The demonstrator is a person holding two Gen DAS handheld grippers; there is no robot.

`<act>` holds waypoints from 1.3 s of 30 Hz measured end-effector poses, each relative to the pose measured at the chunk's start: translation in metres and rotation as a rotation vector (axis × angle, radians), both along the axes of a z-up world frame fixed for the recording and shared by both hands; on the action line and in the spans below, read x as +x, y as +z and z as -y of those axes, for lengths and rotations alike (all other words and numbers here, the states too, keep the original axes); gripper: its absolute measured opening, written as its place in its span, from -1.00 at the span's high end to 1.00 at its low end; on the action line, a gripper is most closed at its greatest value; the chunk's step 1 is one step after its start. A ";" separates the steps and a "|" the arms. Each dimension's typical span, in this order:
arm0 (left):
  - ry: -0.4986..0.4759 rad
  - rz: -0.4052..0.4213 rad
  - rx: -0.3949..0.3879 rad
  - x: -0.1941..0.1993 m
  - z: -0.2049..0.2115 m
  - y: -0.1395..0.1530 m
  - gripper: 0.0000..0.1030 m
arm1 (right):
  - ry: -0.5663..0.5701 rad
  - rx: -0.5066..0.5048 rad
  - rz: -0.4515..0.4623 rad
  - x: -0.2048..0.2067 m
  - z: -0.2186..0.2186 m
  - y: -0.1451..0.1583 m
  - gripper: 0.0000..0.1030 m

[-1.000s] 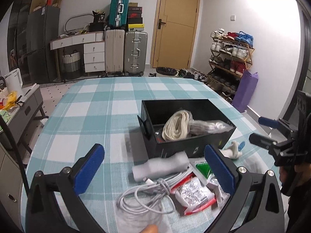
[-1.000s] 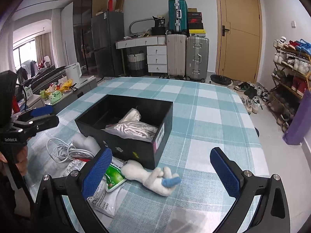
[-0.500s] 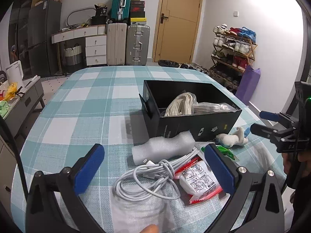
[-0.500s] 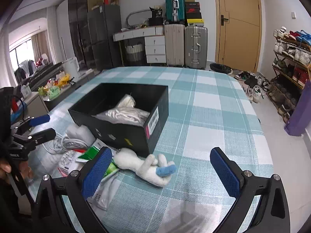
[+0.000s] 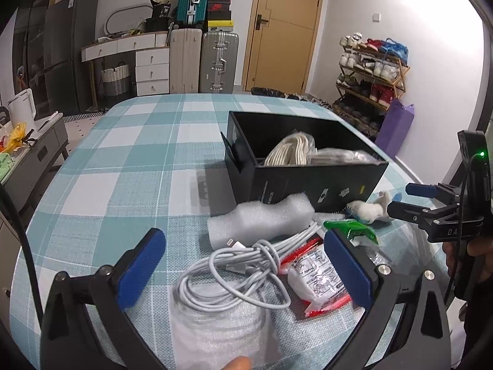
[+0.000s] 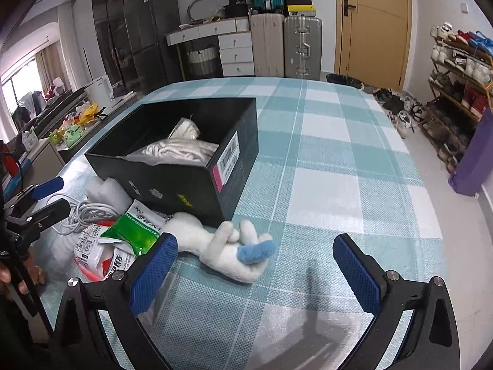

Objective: Organize soft objects
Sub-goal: 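Move the right gripper to the white plush toy and grasp it, then lift the plush toy with the right gripper while the left gripper grasps the white cable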

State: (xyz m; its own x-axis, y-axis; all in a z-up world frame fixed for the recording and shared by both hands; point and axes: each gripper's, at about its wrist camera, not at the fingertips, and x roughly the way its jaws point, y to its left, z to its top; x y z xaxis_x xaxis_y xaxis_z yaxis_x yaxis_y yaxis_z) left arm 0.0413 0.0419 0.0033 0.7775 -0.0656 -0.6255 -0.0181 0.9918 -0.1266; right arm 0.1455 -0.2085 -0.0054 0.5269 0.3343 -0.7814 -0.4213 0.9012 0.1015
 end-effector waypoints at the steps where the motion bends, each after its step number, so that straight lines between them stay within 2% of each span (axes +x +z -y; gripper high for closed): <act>1: 0.001 -0.004 0.004 0.000 0.000 -0.001 -1.00 | 0.004 -0.001 -0.007 0.000 -0.001 -0.001 -0.99; 21: -0.012 -0.016 -0.005 0.001 0.001 -0.005 -1.00 | 0.025 0.056 -0.096 0.007 -0.031 -0.019 -0.99; 34: -0.019 -0.023 0.000 0.002 0.001 -0.008 -1.00 | -0.030 0.001 -0.118 0.014 -0.037 -0.026 -0.99; 37: -0.020 -0.021 0.000 0.002 0.001 -0.007 -1.00 | -0.029 -0.002 -0.115 0.013 -0.037 -0.026 -0.88; 39: -0.019 -0.022 0.000 0.002 0.000 -0.007 -1.00 | -0.016 0.006 -0.108 0.012 -0.037 -0.025 -0.66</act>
State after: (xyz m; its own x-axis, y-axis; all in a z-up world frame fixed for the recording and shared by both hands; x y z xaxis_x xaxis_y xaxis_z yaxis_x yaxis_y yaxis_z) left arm 0.0430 0.0415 -0.0040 0.7623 -0.0800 -0.6423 -0.0024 0.9920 -0.1264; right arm 0.1576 -0.1715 -0.0309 0.4454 0.3317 -0.8316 -0.3932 0.9069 0.1511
